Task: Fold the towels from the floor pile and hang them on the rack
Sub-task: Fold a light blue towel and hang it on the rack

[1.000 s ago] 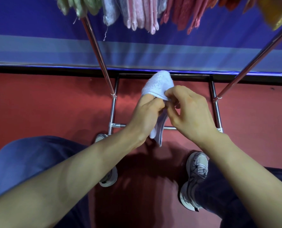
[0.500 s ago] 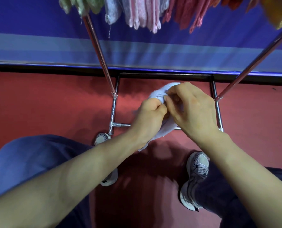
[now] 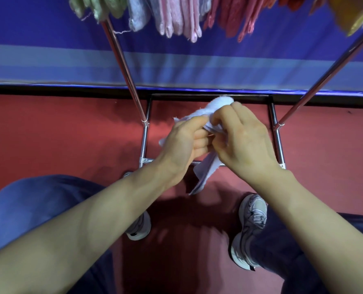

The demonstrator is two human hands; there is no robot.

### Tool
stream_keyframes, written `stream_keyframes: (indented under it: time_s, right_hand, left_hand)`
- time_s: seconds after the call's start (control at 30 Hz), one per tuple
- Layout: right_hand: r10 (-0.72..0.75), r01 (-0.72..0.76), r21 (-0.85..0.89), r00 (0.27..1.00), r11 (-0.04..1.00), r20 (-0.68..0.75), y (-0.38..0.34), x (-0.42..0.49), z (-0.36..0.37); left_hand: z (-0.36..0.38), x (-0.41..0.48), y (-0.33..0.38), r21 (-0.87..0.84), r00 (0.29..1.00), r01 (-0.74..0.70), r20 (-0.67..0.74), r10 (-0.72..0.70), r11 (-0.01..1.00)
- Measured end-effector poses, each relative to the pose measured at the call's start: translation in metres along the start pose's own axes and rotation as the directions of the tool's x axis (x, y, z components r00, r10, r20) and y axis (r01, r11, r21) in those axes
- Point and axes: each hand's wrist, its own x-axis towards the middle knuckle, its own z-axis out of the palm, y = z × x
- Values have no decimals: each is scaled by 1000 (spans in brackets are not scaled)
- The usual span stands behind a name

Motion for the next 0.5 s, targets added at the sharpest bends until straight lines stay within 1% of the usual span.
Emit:
stream_keyframes:
  time_s: [0.1, 0.2, 0.27, 0.37, 0.43, 0.5]
  right_hand:
    - [154, -154, -2, 988, 988, -26, 1, 1, 1]
    - [219, -218, 16, 974, 976, -59, 7, 3, -3]
    - [213, -212, 22, 974, 977, -75, 10, 4, -6]
    - [141, -139, 39, 990, 989, -26, 10, 1, -5]
    - [94, -95, 52, 996, 994, 6, 8, -2, -3]
    - [68, -69, 66, 997, 995, 27, 7, -2, -3]
  left_hand:
    - [7, -2, -1, 10, 998, -33, -44, 34, 999]
    - [8, -2, 1, 25, 992, -90, -83, 92, 996]
    - [7, -1, 4, 29, 986, -114, -122, 117, 993]
    - [6, -1, 7, 43, 980, -126, -150, 131, 991]
    - [6, -3, 8, 34, 980, -141, -137, 145, 989]
    - [4, -4, 7, 65, 978, -170, -114, 177, 983]
